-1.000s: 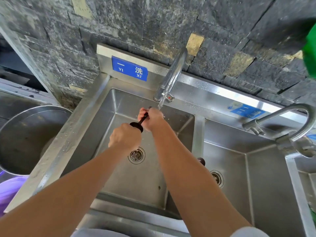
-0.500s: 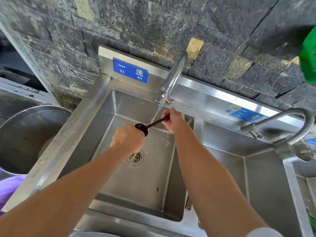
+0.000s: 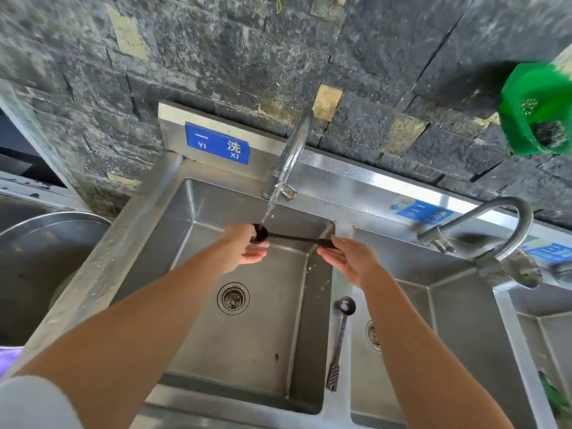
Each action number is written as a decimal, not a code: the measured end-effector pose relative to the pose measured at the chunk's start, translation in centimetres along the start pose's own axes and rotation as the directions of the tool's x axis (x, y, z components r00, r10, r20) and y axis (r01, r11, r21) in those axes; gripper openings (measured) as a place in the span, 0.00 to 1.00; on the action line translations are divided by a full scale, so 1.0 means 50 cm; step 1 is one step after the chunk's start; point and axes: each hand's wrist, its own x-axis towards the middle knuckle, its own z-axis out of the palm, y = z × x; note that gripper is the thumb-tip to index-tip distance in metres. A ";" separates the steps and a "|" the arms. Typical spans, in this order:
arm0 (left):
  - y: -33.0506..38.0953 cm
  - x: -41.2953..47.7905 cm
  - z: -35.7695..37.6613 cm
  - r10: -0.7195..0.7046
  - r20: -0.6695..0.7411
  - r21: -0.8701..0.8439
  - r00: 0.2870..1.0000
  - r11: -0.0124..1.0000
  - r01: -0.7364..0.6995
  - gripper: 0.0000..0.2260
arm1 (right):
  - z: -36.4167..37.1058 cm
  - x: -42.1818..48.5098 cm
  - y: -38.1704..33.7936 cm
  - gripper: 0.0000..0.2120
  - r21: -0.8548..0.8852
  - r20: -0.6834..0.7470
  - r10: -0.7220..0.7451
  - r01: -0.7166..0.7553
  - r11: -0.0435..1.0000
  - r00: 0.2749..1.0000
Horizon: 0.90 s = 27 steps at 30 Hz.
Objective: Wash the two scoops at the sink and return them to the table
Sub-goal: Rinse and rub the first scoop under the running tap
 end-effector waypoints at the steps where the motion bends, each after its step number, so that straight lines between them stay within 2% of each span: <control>1: -0.002 0.004 0.002 -0.015 0.025 -0.163 1.000 0.986 0.019 0.10 | -0.005 -0.009 0.008 0.10 0.012 0.025 0.013 -0.014 1.000 1.000; 3: -0.006 0.013 0.005 -0.017 0.095 -0.490 0.995 0.870 0.061 0.11 | -0.016 -0.028 0.024 0.09 -0.011 0.086 0.048 -0.048 0.999 0.995; 4: -0.008 0.017 0.006 -0.004 0.125 -0.601 0.992 0.796 0.079 0.12 | -0.021 -0.038 0.033 0.09 -0.046 0.111 0.074 -0.069 0.997 0.991; 7: -0.011 0.032 0.011 0.016 0.156 -0.756 0.988 0.646 0.108 0.16 | -0.037 -0.069 0.059 0.09 -0.171 0.167 0.181 -0.152 0.973 0.969; 10: -0.015 0.041 0.024 0.013 0.181 -0.834 0.983 0.533 0.147 0.16 | -0.049 -0.092 0.084 0.13 -0.369 0.277 0.305 -0.192 0.909 0.911; 12: -0.018 0.044 0.033 0.012 0.210 -0.845 0.978 0.505 0.175 0.14 | -0.047 -0.102 0.100 0.14 -0.478 0.349 0.379 -0.186 0.859 0.857; 14: -0.017 0.050 0.040 0.016 0.223 -0.827 0.975 0.532 0.181 0.13 | -0.040 -0.108 0.112 0.14 -0.516 0.401 0.430 -0.188 0.836 0.809; 16: -0.016 0.056 0.042 0.030 0.243 -0.805 0.970 0.564 0.185 0.13 | -0.034 -0.113 0.127 0.10 -0.500 0.452 0.470 -0.221 0.837 0.758; 20: -0.017 0.065 0.034 0.093 0.299 -0.820 0.950 0.535 0.206 0.12 | -0.034 -0.111 0.157 0.09 -0.352 0.550 0.492 -0.347 0.869 0.675; 21: -0.017 0.064 0.034 0.103 0.305 -0.822 0.947 0.531 0.207 0.11 | -0.035 -0.108 0.160 0.10 -0.332 0.546 0.481 -0.350 0.876 0.687; 22: -0.017 0.062 0.033 0.110 0.306 -0.822 0.946 0.532 0.204 0.11 | -0.035 -0.105 0.161 0.10 -0.354 0.502 0.446 -0.294 0.888 0.741; 23: -0.017 0.060 0.032 0.111 0.304 -0.816 0.946 0.543 0.198 0.11 | -0.034 -0.099 0.162 0.10 -0.433 0.417 0.362 -0.168 0.885 0.833; 24: -0.014 0.056 0.033 0.099 0.300 -0.797 0.949 0.572 0.192 0.12 | -0.034 -0.093 0.162 0.09 -0.560 0.317 0.225 -0.009 0.828 0.921; 25: -0.012 0.049 0.035 0.075 0.293 -0.767 0.953 0.614 0.187 0.13 | -0.036 -0.087 0.164 0.08 -0.687 0.237 0.063 0.122 0.717 0.969; 26: -0.008 0.042 0.037 0.042 0.280 -0.725 0.959 0.664 0.182 0.15 | -0.035 -0.081 0.166 0.09 -0.770 0.191 -0.065 0.190 0.609 0.980; 27: -0.003 0.033 0.041 0.006 0.262 -0.674 0.965 0.717 0.179 0.17 | -0.033 -0.078 0.169 0.09 -0.802 0.173 -0.123 0.212 0.558 0.977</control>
